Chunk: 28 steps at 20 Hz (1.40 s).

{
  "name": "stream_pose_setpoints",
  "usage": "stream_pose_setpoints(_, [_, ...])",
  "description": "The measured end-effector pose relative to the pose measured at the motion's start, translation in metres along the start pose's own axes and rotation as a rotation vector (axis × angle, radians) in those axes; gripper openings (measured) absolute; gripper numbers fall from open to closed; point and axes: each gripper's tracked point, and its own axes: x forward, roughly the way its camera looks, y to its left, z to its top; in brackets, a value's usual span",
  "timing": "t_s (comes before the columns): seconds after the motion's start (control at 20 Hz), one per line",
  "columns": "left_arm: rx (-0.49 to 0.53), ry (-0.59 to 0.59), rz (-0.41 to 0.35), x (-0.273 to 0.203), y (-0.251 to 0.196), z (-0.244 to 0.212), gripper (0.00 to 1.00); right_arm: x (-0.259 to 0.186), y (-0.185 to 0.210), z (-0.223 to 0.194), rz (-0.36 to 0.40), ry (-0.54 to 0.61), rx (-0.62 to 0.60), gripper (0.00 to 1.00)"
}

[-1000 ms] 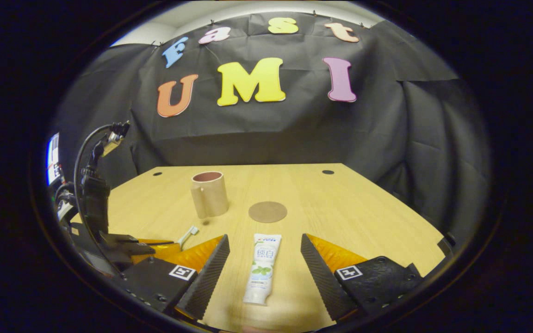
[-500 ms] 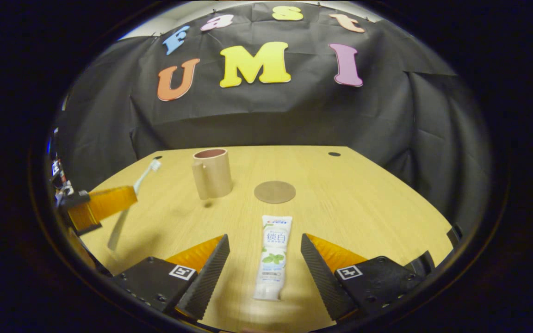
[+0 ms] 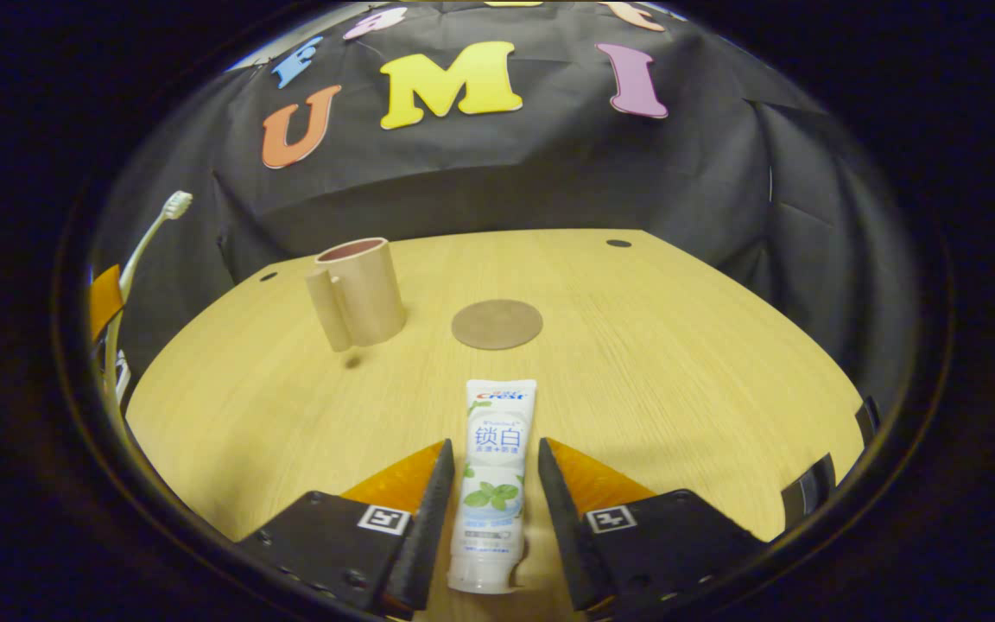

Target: Put the toothbrush and toothpaste on the desktop into the cup, then pick up the cup and place it on the coaster on the desktop.

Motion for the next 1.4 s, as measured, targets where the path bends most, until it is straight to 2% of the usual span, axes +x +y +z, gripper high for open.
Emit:
stream_pose_setpoints(0.1, [-0.003, 0.003, 0.01, 0.001, 0.003, 0.0, 0.1, -0.001, 0.002, 0.001, 0.023, -0.004, 0.001, 0.41])
stream_pose_setpoints(0.2, [-0.018, 0.014, 0.011, 0.006, 0.001, -0.001, 0.1, -0.003, 0.001, 0.0, 0.039, -0.004, -0.002, 0.4])
stream_pose_setpoints(0.3, [-0.024, 0.02, 0.02, 0.008, 0.002, 0.0, 0.1, -0.007, 0.0, 0.002, 0.054, -0.015, 0.018, 0.28])
stream_pose_setpoints(0.4, [-0.016, 0.004, 0.038, 0.007, 0.007, 0.006, 0.1, -0.014, -0.002, 0.013, 0.057, -0.093, -0.005, 0.26])
stream_pose_setpoints(0.45, [-0.014, -0.005, 0.038, 0.009, 0.006, 0.011, 0.1, -0.021, -0.002, 0.024, 0.067, -0.137, -0.006, 0.21])
stream_pose_setpoints(0.75, [-0.024, -0.049, 0.023, 0.031, 0.001, 0.051, 0.1, -0.077, 0.018, 0.107, 0.18, -0.402, -0.02, 0.2])
stream_pose_setpoints(1.0, [-0.019, -0.106, 0.013, 0.073, 0.001, 0.108, 0.09, -0.119, 0.034, 0.165, 0.273, -0.531, -0.027, 0.2])
stream_pose_setpoints(1.2, [-0.03, -0.124, -0.008, 0.12, -0.002, 0.133, 0.09, -0.123, 0.043, 0.21, 0.312, -0.605, -0.018, 0.2])
stream_pose_setpoints(1.4, [-0.025, -0.117, -0.006, 0.152, 0.001, 0.134, 0.09, -0.105, 0.053, 0.254, 0.312, -0.648, -0.036, 0.19])
